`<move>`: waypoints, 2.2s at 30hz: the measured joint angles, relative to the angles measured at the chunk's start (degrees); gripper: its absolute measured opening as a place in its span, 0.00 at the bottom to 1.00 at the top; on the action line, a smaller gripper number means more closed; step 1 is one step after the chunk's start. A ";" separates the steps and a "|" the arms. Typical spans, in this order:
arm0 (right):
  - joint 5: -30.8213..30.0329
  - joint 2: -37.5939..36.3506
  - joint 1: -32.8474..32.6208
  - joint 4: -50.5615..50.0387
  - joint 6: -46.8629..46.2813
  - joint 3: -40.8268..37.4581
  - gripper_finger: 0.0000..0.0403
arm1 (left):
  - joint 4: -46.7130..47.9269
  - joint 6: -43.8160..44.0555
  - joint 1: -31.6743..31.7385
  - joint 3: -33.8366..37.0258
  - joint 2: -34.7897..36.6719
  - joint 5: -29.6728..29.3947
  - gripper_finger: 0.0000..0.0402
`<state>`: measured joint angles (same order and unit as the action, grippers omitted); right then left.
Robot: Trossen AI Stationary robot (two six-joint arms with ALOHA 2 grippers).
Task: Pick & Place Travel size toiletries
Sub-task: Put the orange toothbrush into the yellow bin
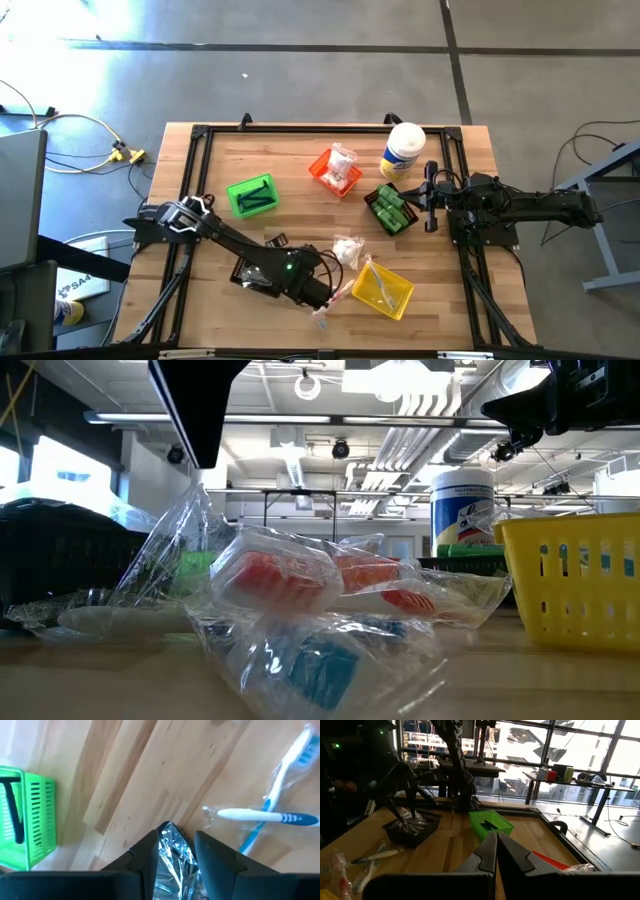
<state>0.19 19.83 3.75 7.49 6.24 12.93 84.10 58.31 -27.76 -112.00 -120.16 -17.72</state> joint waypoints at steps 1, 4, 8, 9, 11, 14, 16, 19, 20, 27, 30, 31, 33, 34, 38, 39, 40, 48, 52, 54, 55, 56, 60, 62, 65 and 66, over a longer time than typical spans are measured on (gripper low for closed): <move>0.00 -0.02 0.00 0.00 0.00 0.00 0.01 | 0.05 0.29 -0.01 -0.42 0.00 -0.18 0.31; 0.00 -0.01 0.00 0.00 0.00 0.00 0.01 | -0.37 1.55 0.00 -1.61 0.00 -0.62 0.31; 0.00 -0.02 0.02 0.00 0.02 0.00 0.01 | -4.10 1.93 0.02 -2.51 0.00 -2.15 0.31; 0.00 -0.02 0.00 0.00 0.02 0.00 0.01 | -5.47 1.95 0.02 -2.70 0.00 -2.19 0.31; -0.01 -0.02 0.01 0.00 0.02 0.00 0.01 | -8.26 1.93 0.04 -2.84 0.00 -2.33 0.31; -0.01 -0.02 0.02 0.00 0.02 0.00 0.01 | -11.18 1.44 0.02 -2.84 0.00 -2.29 0.31; 0.00 0.00 0.00 0.00 0.02 0.00 0.01 | -12.90 0.69 0.02 -2.84 0.00 -2.30 0.31; 0.00 -0.02 0.00 0.00 0.02 0.00 0.01 | -15.47 0.36 0.02 -2.84 0.00 -2.29 0.31; 0.00 0.00 0.01 0.00 0.02 0.00 0.01 | -16.53 0.35 0.02 -2.84 0.00 -2.29 0.31; 0.00 -0.01 0.01 0.00 0.04 0.00 0.01 | -25.81 0.17 0.02 -2.84 0.00 -1.95 0.31; 0.00 -0.02 0.02 0.00 0.03 0.00 0.01 | -29.78 -0.89 0.02 -2.84 0.00 -0.32 0.31; 0.00 0.00 0.00 0.00 0.03 0.00 0.01 | -30.60 -1.06 0.02 -2.84 0.00 -0.07 0.31; 0.00 -0.02 0.02 0.00 0.00 0.00 0.01 | -31.25 -0.26 0.02 -2.84 0.00 0.03 0.31; 0.00 -0.02 0.00 0.00 -0.13 0.00 0.01 | -31.32 0.61 0.02 -2.84 -0.19 0.07 0.31; 0.05 -0.02 0.01 -0.15 -0.44 0.00 0.01 | -31.43 2.21 0.02 -2.73 -0.91 0.45 0.31; 0.30 -0.02 0.02 -0.54 -0.45 0.00 0.01 | -32.57 2.43 0.02 -2.77 -1.34 0.39 0.31; 0.48 -0.01 0.00 -1.06 -0.46 0.00 0.01 | -34.09 2.43 0.02 -2.84 -1.59 0.42 0.31; 3.67 -0.02 0.02 -2.25 -2.13 -0.02 0.01 | -42.33 1.91 -0.48 -2.83 -2.38 1.06 0.31; 4.73 0.00 0.01 -3.30 -2.17 -0.02 0.01 | -42.92 3.50 -1.42 -2.86 -3.91 1.02 0.31; 4.74 -0.02 0.02 -3.37 -2.18 -0.02 0.01 | -41.88 3.96 -2.12 -2.69 -4.54 1.91 0.31; 4.72 -0.02 0.02 -3.51 -2.16 -0.02 0.01 | -42.74 4.71 -2.33 -2.79 -5.41 2.48 0.31; 4.72 0.00 0.00 -3.72 -2.16 -0.02 0.01 | -43.07 5.44 -2.48 -2.91 -5.86 3.42 0.31; 4.56 -0.02 0.01 -3.58 -2.14 -0.02 0.01 | -39.20 6.53 -3.20 -2.87 -7.10 5.90 0.31; 4.49 -0.02 0.02 -3.27 -2.11 -0.02 0.01 | -35.47 6.59 -3.33 -2.75 -7.39 6.87 0.31; 4.44 0.00 0.00 -3.15 -2.06 -0.02 0.01 | -33.22 6.84 -3.35 -2.67 -7.40 7.52 0.31; 4.34 -0.02 0.02 -2.99 -2.00 -0.02 0.01 | -32.23 7.24 -3.35 -2.52 -7.34 7.59 0.31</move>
<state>4.52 19.81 3.76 4.49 4.24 12.91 51.87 65.55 -31.11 -114.53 -127.50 -10.13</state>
